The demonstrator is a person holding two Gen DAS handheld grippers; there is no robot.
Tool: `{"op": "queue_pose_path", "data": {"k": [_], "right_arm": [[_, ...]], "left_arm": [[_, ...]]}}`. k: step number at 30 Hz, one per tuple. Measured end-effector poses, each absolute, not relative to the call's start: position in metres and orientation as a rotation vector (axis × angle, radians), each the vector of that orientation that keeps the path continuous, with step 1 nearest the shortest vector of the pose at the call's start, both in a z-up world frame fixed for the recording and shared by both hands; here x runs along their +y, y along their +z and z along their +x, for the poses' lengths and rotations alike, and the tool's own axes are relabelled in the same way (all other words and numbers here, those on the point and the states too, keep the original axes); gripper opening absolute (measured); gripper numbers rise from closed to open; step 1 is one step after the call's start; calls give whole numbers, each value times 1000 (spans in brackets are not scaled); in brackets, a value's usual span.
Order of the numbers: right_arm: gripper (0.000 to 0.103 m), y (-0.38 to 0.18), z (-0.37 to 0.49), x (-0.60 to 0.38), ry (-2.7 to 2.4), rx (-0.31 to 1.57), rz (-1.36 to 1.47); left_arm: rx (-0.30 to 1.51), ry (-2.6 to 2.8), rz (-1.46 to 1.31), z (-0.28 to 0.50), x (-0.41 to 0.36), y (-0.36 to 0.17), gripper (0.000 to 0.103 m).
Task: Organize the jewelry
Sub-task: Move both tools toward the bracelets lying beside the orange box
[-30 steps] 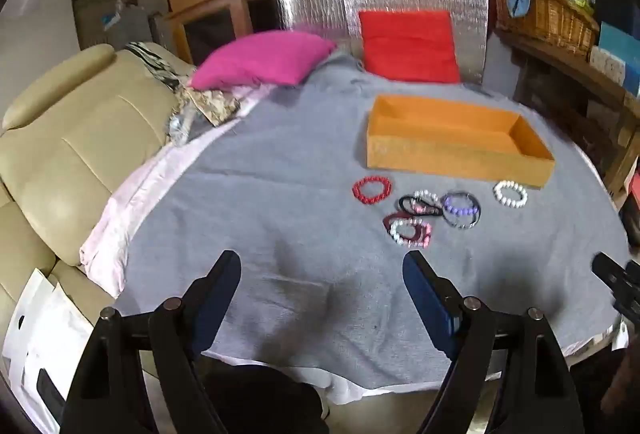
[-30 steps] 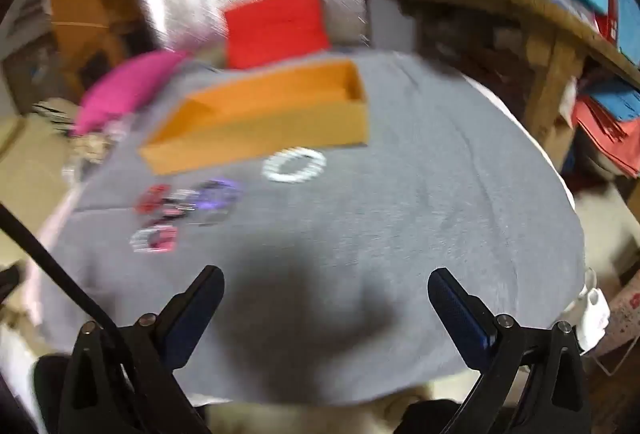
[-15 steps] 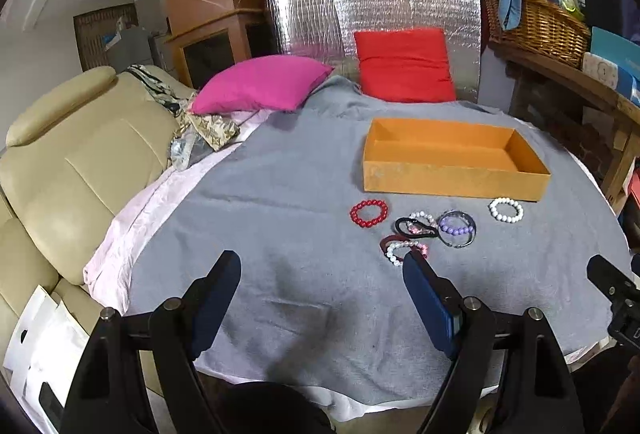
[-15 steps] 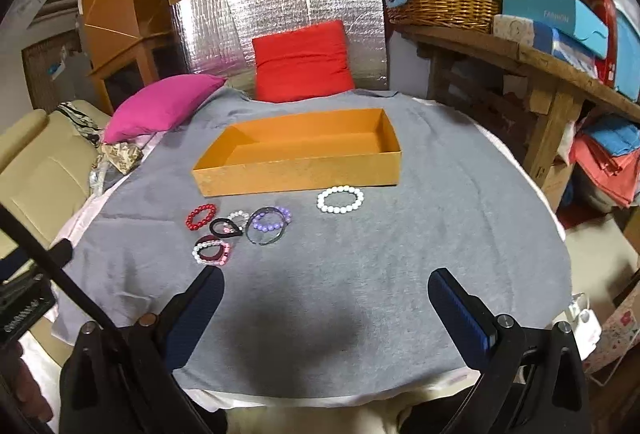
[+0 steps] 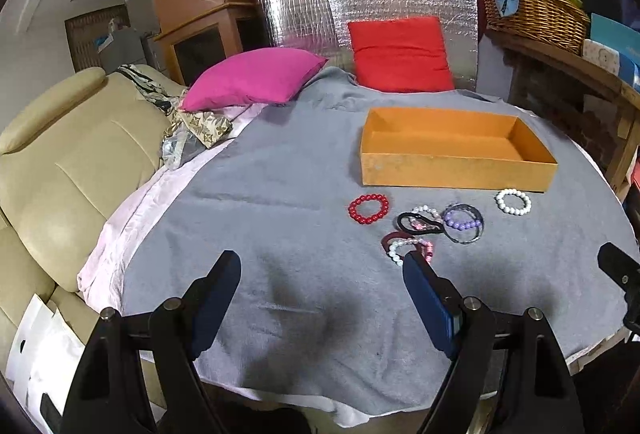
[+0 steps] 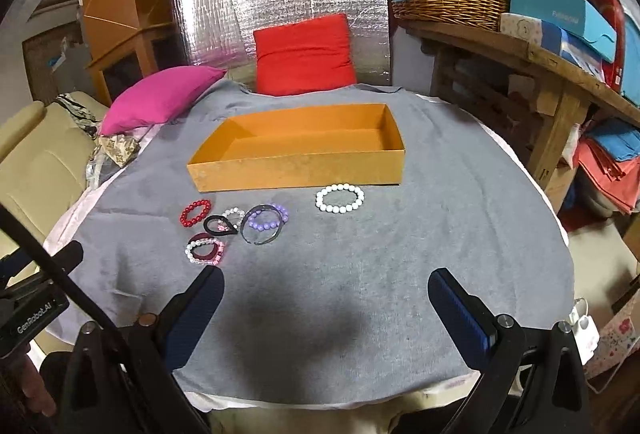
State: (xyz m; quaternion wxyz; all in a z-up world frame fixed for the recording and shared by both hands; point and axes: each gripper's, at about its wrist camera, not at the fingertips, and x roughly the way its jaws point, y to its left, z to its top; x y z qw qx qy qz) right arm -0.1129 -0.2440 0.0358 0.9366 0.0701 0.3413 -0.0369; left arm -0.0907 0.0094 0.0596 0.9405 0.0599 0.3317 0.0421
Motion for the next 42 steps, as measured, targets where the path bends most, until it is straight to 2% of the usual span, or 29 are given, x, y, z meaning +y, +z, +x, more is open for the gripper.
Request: {"op": "queue_pose_path", "data": {"k": [12,24,42], "right_arm": [[103,19,-75,-234,-59,713,142],[103,14,-58,-224,-96,722,98],[103,-6,-24,-220,-75,761,104]], "left_arm": [[725,69,121,-58,14,35,84],[674,37,120,-34,12,30,84],[714,15,147,-8,4,10,84]]}}
